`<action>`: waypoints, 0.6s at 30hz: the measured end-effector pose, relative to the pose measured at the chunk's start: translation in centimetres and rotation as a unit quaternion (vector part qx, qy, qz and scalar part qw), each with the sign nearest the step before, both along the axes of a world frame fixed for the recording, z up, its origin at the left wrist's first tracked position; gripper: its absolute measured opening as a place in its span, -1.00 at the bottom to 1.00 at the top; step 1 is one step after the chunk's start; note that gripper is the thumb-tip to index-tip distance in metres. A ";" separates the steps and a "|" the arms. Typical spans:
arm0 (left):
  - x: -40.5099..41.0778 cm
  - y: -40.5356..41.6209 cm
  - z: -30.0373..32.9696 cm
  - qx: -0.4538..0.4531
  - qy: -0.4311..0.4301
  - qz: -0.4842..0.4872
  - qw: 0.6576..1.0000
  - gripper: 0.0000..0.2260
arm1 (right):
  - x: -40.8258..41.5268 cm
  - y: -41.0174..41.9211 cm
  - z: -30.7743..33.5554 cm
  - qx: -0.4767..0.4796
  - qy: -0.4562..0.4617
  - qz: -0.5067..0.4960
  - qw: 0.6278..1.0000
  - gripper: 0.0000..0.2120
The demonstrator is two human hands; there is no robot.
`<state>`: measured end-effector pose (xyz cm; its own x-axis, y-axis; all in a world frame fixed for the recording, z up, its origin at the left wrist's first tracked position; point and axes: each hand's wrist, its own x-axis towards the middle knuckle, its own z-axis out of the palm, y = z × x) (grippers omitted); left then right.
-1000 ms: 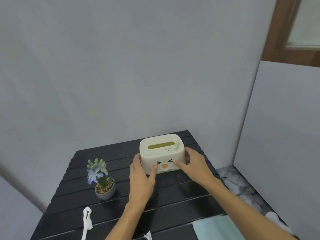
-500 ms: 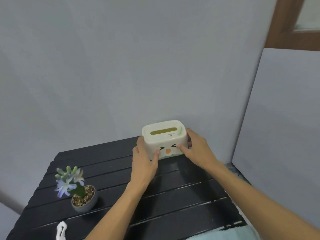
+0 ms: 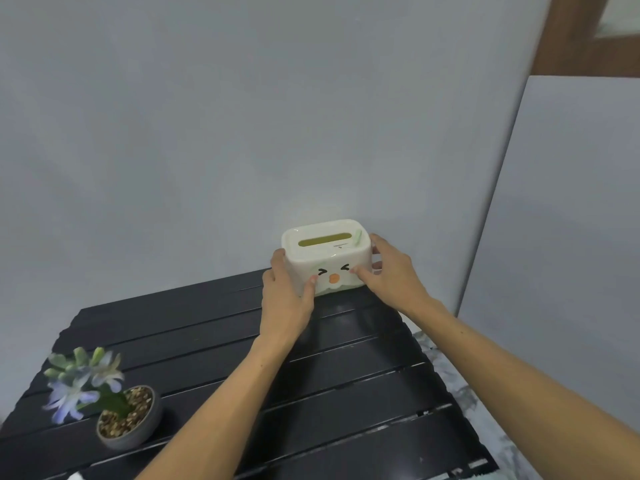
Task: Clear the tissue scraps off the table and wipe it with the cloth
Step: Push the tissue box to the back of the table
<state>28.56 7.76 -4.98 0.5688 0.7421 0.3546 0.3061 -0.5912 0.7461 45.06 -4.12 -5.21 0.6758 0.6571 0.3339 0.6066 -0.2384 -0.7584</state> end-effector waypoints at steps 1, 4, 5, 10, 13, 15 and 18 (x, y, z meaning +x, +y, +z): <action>0.1 0.2 -0.1 0.001 0.001 0.000 1.000 -0.41 | 0.1 0.1 0.0 0.001 0.002 0.000 1.000 -0.46; 0.2 0.5 -0.3 -0.003 0.000 0.000 1.000 -0.41 | 0.2 0.3 0.1 -0.004 0.006 -0.001 1.000 -0.44; 0.2 0.6 -0.2 -0.004 0.000 0.001 1.000 -0.41 | 0.3 0.5 0.2 -0.007 0.006 -0.002 1.000 -0.43; 0.3 0.6 0.0 -0.004 0.004 0.004 1.000 -0.40 | 0.3 0.7 0.4 -0.020 0.004 -0.004 1.000 -0.43; 0.2 0.6 -0.1 -0.008 -0.001 0.003 1.000 -0.40 | 0.4 0.7 0.4 -0.026 0.008 -0.003 1.000 -0.44; 0.1 0.6 -0.1 -0.013 0.000 0.001 1.000 -0.39 | 0.4 0.6 0.5 -0.028 0.013 0.000 1.000 -0.43; -0.4 0.5 0.1 -0.025 0.001 -0.005 1.000 -0.34 | 0.1 0.2 0.7 -0.042 0.017 0.001 0.999 -0.43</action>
<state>28.17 8.28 -4.92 0.5772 0.7529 0.3162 0.3008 -0.5560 0.7748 45.11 -3.89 -4.56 0.6843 0.6833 0.2545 0.5811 -0.3002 -0.7564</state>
